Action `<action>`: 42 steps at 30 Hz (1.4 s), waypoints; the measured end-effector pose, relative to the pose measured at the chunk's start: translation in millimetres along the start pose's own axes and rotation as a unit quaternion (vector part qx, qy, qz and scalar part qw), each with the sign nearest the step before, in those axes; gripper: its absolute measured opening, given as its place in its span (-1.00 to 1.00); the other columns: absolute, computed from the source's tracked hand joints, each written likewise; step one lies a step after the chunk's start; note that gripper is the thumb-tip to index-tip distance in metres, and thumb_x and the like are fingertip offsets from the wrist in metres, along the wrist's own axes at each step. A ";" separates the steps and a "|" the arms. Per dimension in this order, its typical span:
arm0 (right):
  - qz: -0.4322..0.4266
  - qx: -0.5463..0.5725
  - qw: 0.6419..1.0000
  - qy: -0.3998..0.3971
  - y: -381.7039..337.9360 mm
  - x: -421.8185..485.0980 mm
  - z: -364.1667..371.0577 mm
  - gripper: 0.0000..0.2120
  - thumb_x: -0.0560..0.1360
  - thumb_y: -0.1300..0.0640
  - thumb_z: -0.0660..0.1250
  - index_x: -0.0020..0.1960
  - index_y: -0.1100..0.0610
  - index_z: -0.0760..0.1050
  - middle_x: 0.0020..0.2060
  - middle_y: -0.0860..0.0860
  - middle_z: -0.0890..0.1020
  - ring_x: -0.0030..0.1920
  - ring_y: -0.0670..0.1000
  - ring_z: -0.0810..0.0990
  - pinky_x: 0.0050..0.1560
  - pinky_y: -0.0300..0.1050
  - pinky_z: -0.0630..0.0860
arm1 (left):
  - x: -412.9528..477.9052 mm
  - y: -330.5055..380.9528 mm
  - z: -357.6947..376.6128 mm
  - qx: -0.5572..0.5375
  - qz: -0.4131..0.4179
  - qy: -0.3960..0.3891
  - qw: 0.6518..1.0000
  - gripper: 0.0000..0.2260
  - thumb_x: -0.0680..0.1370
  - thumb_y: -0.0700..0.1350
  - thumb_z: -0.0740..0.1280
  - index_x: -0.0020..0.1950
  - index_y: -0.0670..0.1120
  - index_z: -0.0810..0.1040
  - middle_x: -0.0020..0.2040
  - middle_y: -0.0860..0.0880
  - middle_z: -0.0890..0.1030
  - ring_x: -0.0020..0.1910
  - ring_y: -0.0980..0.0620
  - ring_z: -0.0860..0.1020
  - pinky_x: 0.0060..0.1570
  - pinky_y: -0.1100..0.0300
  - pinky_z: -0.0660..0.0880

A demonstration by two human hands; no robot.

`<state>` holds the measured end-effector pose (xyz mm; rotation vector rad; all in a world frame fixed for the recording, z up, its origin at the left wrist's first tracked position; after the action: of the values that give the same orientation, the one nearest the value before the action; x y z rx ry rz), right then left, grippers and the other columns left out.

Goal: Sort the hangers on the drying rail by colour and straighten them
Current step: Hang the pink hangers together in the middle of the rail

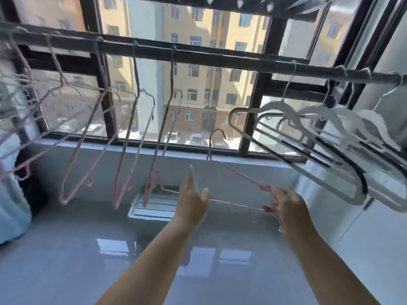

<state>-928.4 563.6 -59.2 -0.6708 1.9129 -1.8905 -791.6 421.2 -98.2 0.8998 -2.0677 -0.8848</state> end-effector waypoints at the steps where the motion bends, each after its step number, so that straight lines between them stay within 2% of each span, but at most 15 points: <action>1: 0.018 0.015 1.000 -0.015 7.7 -1.2 -10.3 -0.73 0.57 0.25 0.12 -0.06 0.19 0.61 -0.49 -0.02 0.23 -0.54 -0.11 0.31 -0.50 -0.30 0.47 | -0.5 -8.3 1.3 0.017 -0.015 0.004 1.000 -0.39 0.56 -0.21 0.18 0.46 -0.20 -0.14 0.50 -0.19 0.01 0.47 -0.10 0.01 0.44 0.12 -0.05; 5: 0.072 0.066 0.992 -0.084 33.2 -3.5 -55.0 -0.68 0.58 0.26 0.05 -0.02 0.23 0.59 -0.62 -0.09 0.23 -0.62 -0.14 0.26 -0.47 -0.31 0.48 | 1.3 -60.2 -13.0 0.134 -0.122 -0.016 0.983 -0.37 0.56 -0.02 0.18 0.48 -0.09 -0.13 0.49 -0.22 -0.03 0.47 -0.17 -0.07 0.44 -0.03 -0.09; 11: 0.125 0.120 0.977 -0.120 56.9 3.2 -86.2 -0.65 0.59 0.25 0.00 -0.01 0.26 0.56 -0.66 -0.13 0.18 -0.66 -0.17 0.15 -0.51 -0.39 0.38 | -10.6 -99.3 -48.4 0.283 -0.177 -0.081 0.939 -0.55 0.49 0.01 0.29 0.36 0.14 0.29 0.31 -0.07 0.44 0.31 -0.14 0.31 0.33 -0.02 0.15; 15: 0.144 0.157 0.967 -0.137 70.7 15.6 -89.1 -0.68 0.57 0.24 0.03 -0.02 0.28 0.56 -0.67 -0.13 0.17 -0.68 -0.18 0.11 -0.57 -0.40 0.33 | -8.5 -108.4 -61.9 0.324 -0.207 -0.078 0.920 -0.44 0.51 0.05 0.27 0.45 0.12 0.10 0.38 -0.12 0.33 0.34 -0.19 0.27 0.34 -0.03 0.15; 16: 0.146 0.170 0.964 -0.143 71.9 18.0 -90.5 -0.71 0.53 0.22 0.10 -0.06 0.27 0.58 -0.67 -0.14 0.16 -0.67 -0.16 0.08 -0.58 -0.39 0.33 | -9.5 -110.4 -67.1 0.321 -0.214 -0.074 0.920 -0.46 0.52 0.05 0.25 0.44 0.12 0.11 0.39 -0.13 0.30 0.35 -0.19 0.24 0.34 -0.02 0.14; 18: 0.153 0.184 0.957 -0.164 73.5 21.3 -93.6 -0.75 0.35 0.13 0.28 -0.11 0.26 0.62 -0.66 -0.14 0.17 -0.59 -0.10 -0.02 -0.59 -0.37 0.31 | -10.1 -115.4 -78.2 0.265 -0.192 -0.075 0.942 -0.66 0.52 0.06 0.25 0.29 0.10 0.37 0.26 -0.11 0.45 0.24 -0.17 0.36 0.26 0.02 0.26; 20: 0.151 0.168 0.960 -0.167 75.4 23.7 -95.6 -0.63 0.15 0.04 0.40 -0.13 0.24 0.63 -0.65 -0.14 0.17 -0.52 -0.07 -0.04 -0.58 -0.37 0.34 | -17.8 -112.6 -87.1 0.168 -0.165 -0.121 0.964 -0.87 0.54 -0.03 0.25 -0.11 -0.02 0.54 -0.17 -0.04 0.56 -0.12 -0.04 0.48 -0.08 0.13 0.38; 23: 0.136 0.095 0.983 -0.081 91.6 35.7 -93.1 -0.66 0.28 0.05 0.40 -0.06 0.25 0.58 -0.66 -0.12 0.29 -0.58 -0.13 0.17 -0.54 -0.40 0.39 | -37.7 -102.7 -94.5 0.015 -0.188 -0.196 0.962 -0.77 0.57 -0.17 0.19 -0.27 -0.10 0.51 -0.24 -0.03 0.57 -0.28 0.08 0.51 -0.22 0.21 0.44; 24: 0.124 0.028 0.991 -0.031 98.9 40.7 -91.3 -0.72 0.41 0.10 0.34 0.02 0.27 0.55 -0.62 -0.10 0.41 -0.51 -0.12 0.34 -0.46 -0.39 0.44 | -45.4 -97.8 -97.4 -0.010 -0.203 -0.208 0.957 -0.77 0.58 -0.17 0.17 -0.25 -0.12 0.49 -0.20 -0.06 0.61 -0.27 0.05 0.55 -0.24 0.23 0.48; 26: 0.102 -0.151 0.981 0.066 111.9 45.1 -86.0 -0.60 0.46 -0.01 0.25 0.18 0.24 0.48 -0.25 0.02 0.64 -0.14 0.08 0.54 -0.10 -0.22 0.51 | -58.7 -91.3 -98.9 -0.066 -0.224 -0.206 0.950 -0.76 0.60 -0.17 0.12 -0.25 -0.15 0.44 -0.15 -0.07 0.65 -0.27 -0.03 0.60 -0.28 0.24 0.53; 29: 0.098 -0.275 0.949 0.120 115.8 26.0 -61.8 -0.38 0.29 -0.07 0.18 0.29 0.21 0.38 0.23 0.27 0.45 0.24 0.25 0.40 0.31 0.08 0.31 | -72.6 -77.2 -93.5 -0.118 -0.230 -0.181 0.949 -0.76 0.61 -0.19 0.09 -0.24 -0.15 0.38 -0.15 -0.11 0.68 -0.27 -0.12 0.62 -0.25 0.16 0.55; 33: -0.048 -0.269 0.962 -0.017 98.7 -26.0 -0.9 -0.62 0.41 0.28 0.31 0.22 0.20 0.44 0.14 0.14 0.49 0.19 0.13 0.42 0.31 -0.04 0.28 | -83.7 -54.2 -73.4 -0.176 -0.234 -0.114 0.949 -0.78 0.62 -0.16 0.07 -0.18 -0.16 0.40 -0.13 -0.14 0.66 -0.28 -0.09 0.63 -0.30 0.13 0.54; 37: -0.046 -0.190 0.960 -0.200 72.7 -80.6 43.7 -0.71 0.41 0.09 0.29 0.13 -0.03 0.41 0.12 -0.02 0.49 0.06 -0.14 0.47 0.07 -0.50 0.34 | -91.4 -28.1 -49.9 -0.205 -0.200 -0.093 0.954 -0.78 0.61 -0.16 0.03 -0.12 -0.20 0.40 -0.09 -0.21 0.61 -0.19 -0.19 0.61 -0.25 0.15 0.52; 39: -0.020 -0.134 0.958 -0.253 55.2 -100.4 56.2 -0.63 0.38 -0.05 0.19 0.18 -0.08 0.38 0.14 -0.10 0.51 0.08 -0.27 0.49 0.06 -0.44 0.38 | -96.4 -17.4 -41.0 -0.201 -0.156 -0.091 0.963 -0.81 0.56 -0.10 0.05 -0.12 -0.15 0.39 -0.07 -0.22 0.59 -0.10 -0.23 0.58 -0.14 0.10 0.50; 42: 0.014 -0.042 0.958 -0.283 32.8 -114.6 65.8 -0.70 0.51 -0.04 0.17 0.23 -0.09 0.35 0.12 -0.15 0.54 0.07 -0.26 0.53 0.15 -0.25 0.46 | -111.2 -6.3 -29.2 -0.139 -0.064 -0.078 0.985 -0.81 0.46 -0.02 0.03 -0.09 -0.02 0.40 -0.10 -0.08 0.55 -0.09 -0.04 0.52 -0.04 0.03 0.47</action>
<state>-799.7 574.3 -102.0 -1.0675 1.6163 -1.3983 -709.4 497.7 -124.1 0.8395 -1.9678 -1.3129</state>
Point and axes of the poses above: each hand's wrist, its own x-axis towards the middle knuckle, its own z-axis out of the palm, y = z × x, the point moved 1 cm from there along x, towards the middle knuckle
